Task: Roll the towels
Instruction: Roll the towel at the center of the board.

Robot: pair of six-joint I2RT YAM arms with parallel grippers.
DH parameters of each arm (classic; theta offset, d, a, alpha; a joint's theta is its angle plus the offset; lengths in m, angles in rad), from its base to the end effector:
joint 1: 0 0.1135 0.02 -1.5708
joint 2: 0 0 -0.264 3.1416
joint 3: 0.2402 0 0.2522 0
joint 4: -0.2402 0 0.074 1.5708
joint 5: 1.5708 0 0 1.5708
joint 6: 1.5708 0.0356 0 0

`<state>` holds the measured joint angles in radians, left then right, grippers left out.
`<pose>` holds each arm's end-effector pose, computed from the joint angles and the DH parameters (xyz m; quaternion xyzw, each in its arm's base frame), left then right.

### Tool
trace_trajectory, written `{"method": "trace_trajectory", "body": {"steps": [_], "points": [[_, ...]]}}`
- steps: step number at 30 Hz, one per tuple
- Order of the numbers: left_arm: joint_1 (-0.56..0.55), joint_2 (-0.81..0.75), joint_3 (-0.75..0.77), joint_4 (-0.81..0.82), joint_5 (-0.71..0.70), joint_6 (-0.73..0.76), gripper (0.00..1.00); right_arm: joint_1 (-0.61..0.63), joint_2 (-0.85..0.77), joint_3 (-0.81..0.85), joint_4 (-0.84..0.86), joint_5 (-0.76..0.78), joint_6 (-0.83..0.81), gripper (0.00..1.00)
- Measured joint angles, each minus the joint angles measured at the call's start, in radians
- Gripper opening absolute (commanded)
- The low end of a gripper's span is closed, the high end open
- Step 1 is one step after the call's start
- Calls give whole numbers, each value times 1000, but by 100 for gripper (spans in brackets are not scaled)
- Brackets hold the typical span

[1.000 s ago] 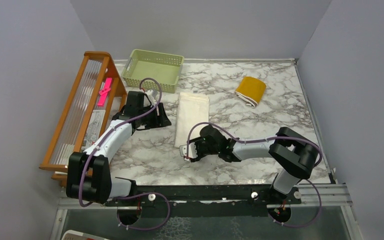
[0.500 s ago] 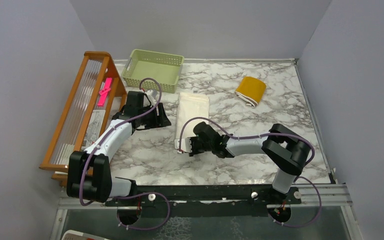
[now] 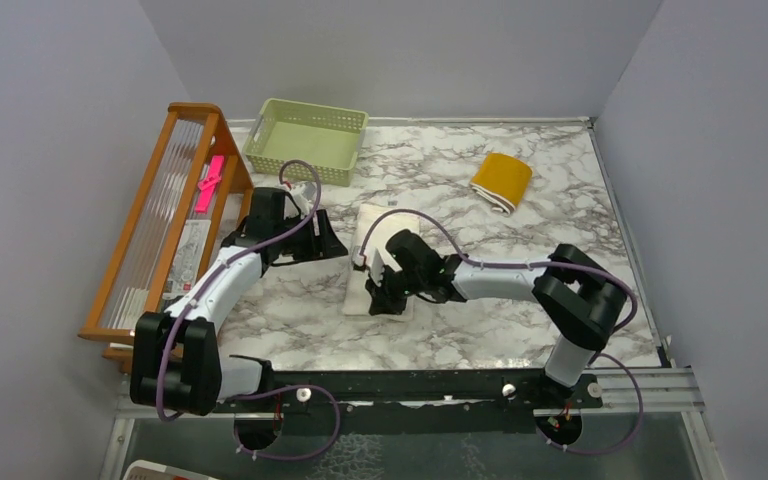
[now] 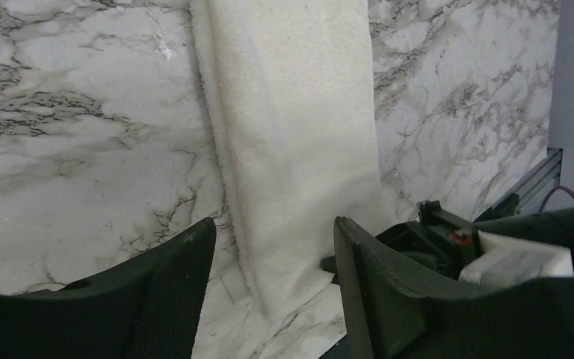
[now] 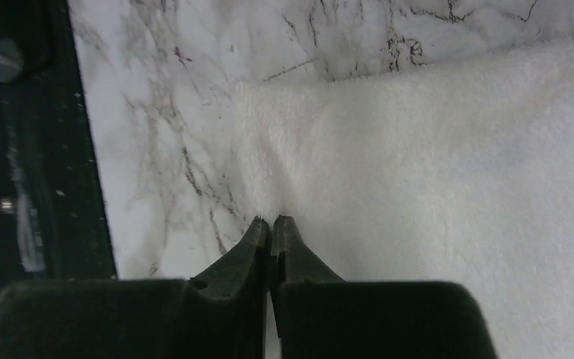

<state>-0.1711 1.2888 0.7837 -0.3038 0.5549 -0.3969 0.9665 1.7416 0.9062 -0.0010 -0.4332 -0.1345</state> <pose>0.2549 -0.0631 0.2256 0.0006 0.8986 -0.3443 0.2720 0.1837 0.2923 0.1533 -0.5426 0.7365 0.3252 0.2397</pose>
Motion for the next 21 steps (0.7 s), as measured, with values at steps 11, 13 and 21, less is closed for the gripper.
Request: {"method": "trace_trajectory", "body": {"steps": [11, 13, 21], "points": [[0, -105, -74, 37, 73, -53, 62, -212, 222, 349, -226, -342, 265, 1], [0, -117, -83, 49, 80, -66, 62, -229, 292, 379, -263, -396, 288, 1], [0, -177, -191, 163, 136, -193, 59, -259, 364, 383, -312, -522, 372, 1]]}}
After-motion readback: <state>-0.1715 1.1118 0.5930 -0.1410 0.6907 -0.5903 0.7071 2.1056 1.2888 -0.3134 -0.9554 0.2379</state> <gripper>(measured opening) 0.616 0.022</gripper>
